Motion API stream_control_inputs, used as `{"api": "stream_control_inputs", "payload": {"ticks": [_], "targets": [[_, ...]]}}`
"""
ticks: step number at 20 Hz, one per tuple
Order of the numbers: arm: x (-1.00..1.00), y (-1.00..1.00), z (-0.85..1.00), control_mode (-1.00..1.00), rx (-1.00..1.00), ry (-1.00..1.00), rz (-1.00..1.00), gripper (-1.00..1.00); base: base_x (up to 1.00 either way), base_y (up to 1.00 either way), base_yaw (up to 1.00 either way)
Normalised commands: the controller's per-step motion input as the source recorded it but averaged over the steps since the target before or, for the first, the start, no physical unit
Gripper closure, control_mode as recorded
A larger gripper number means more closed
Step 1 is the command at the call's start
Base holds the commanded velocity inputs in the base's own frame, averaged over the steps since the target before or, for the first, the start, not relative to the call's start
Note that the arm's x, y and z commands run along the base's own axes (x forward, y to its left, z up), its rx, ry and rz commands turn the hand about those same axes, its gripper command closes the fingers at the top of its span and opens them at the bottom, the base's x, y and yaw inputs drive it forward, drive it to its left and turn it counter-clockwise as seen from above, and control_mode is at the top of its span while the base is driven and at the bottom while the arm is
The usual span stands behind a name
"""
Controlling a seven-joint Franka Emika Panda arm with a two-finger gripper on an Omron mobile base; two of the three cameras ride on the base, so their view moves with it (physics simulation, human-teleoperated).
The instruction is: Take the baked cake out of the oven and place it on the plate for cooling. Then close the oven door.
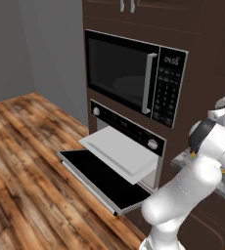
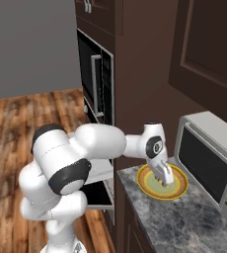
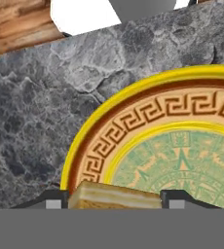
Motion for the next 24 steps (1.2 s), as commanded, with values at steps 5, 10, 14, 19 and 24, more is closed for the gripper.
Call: {"api": "stream_control_inputs", "payload": {"ticks": [5, 10, 14, 19, 24], "targets": [[0.29, 0.00, -0.37, -1.00, 0.11, -0.02, 0.06, 1.00, 0.00, 0.00, 0.00], [0.19, -0.03, -0.39, -1.00, 0.04, -0.10, 0.04, 1.00, 0.00, 0.00, 0.00], [0.06, -0.03, -0.41, -1.00, 0.00, -0.12, 0.04, -1.00, 0.00, 0.00, 0.00], [-0.01, 0.05, -0.11, -1.00, 0.01, -0.13, 0.02, -1.00, 0.00, 0.00, 0.00], [-0.10, 0.22, 0.01, -1.00, 0.01, -0.25, 0.00, -1.00, 0.00, 0.00, 0.00]]}}
